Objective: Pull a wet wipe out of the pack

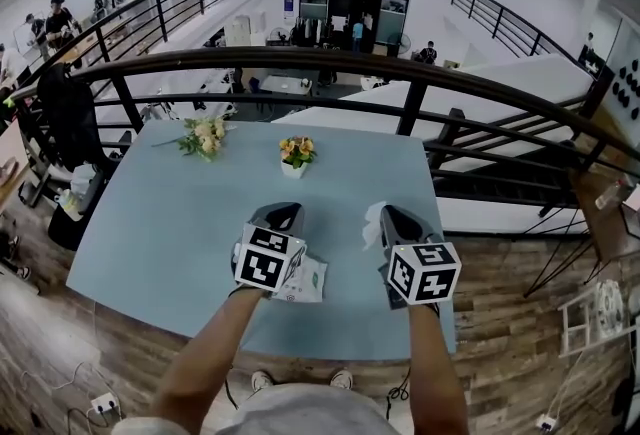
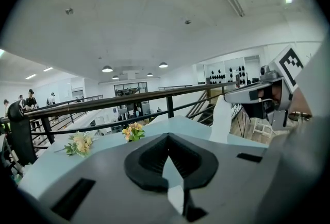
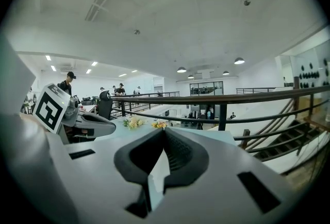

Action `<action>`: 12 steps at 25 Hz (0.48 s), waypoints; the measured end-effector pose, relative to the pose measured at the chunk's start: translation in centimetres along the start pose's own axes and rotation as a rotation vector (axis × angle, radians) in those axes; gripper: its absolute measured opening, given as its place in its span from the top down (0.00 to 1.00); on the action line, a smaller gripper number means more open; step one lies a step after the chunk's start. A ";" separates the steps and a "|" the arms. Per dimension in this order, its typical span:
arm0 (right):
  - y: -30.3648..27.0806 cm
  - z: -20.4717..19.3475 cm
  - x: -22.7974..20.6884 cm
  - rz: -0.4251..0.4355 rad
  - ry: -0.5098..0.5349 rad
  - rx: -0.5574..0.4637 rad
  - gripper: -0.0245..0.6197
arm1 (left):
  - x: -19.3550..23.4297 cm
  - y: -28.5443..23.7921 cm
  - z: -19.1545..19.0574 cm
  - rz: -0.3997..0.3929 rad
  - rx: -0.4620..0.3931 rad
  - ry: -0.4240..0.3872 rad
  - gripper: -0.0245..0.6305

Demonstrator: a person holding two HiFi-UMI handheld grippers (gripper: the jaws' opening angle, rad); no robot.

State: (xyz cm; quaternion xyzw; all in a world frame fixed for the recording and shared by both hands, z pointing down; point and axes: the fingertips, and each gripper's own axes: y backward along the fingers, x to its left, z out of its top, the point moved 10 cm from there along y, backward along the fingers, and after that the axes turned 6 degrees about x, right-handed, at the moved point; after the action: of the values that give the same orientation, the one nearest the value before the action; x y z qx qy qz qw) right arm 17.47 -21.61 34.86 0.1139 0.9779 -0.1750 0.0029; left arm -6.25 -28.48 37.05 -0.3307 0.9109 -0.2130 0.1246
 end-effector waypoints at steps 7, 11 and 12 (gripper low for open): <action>0.8 0.0 -1.1 -0.017 0.002 -0.015 0.95 | -0.7 -0.2 0.4 0.014 -0.005 -0.001 0.97; 1.0 -0.2 -1.2 -0.021 -0.007 -0.021 0.95 | -0.6 0.1 0.5 0.025 -0.007 0.001 0.97; 1.0 -0.3 -1.2 -0.020 -0.009 -0.023 0.95 | -0.5 0.2 0.5 0.027 -0.007 0.002 0.97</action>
State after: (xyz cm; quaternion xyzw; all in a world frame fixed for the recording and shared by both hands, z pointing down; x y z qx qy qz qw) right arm 18.87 -20.90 34.82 0.1031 0.9810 -0.1645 0.0071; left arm -5.84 -28.15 36.59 -0.3184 0.9162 -0.2085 0.1256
